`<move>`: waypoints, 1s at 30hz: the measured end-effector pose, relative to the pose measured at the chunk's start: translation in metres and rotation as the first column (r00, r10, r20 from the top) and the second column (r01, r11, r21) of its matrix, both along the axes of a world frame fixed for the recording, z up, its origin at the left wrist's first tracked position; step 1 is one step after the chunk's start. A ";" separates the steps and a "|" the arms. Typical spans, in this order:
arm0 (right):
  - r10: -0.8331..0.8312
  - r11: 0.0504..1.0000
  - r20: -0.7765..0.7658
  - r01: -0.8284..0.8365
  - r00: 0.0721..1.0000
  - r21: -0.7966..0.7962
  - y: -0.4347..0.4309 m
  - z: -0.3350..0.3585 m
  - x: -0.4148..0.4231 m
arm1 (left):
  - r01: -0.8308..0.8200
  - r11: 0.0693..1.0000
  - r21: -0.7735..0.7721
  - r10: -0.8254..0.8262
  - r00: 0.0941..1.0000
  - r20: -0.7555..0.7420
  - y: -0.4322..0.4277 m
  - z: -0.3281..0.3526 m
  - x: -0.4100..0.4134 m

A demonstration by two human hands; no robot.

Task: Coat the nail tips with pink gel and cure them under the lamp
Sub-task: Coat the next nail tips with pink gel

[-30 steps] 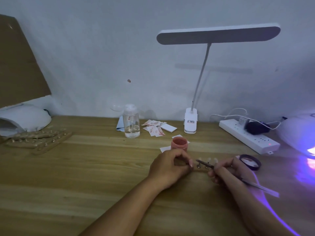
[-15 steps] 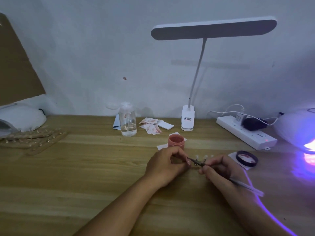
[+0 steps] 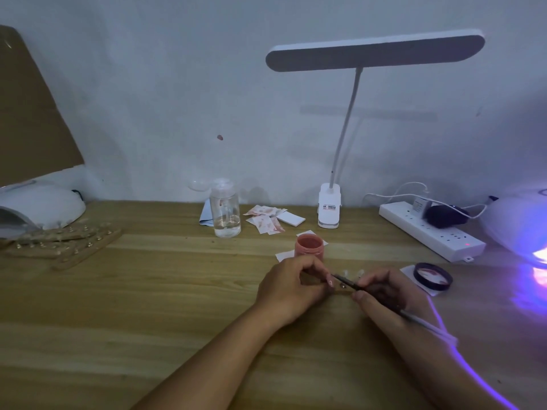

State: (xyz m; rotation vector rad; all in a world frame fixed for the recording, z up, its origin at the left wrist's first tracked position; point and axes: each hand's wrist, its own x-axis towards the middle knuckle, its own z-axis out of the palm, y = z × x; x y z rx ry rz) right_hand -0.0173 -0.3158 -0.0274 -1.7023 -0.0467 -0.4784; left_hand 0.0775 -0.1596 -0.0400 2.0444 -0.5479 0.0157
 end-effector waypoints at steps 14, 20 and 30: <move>-0.042 0.999 -0.015 0.042 0.999 0.015 0.002 0.004 -0.005 | 0.007 1.000 -0.003 -0.007 1.000 -0.002 0.000 0.000 0.001; -0.067 0.997 -0.045 0.066 0.997 -0.025 0.002 0.005 -0.005 | 0.013 1.000 -0.006 -0.013 1.000 -0.001 0.000 -0.001 0.001; -0.060 0.998 -0.077 0.057 0.995 -0.031 0.002 0.005 -0.006 | 0.012 1.000 0.000 -0.012 1.000 0.009 0.000 -0.002 0.001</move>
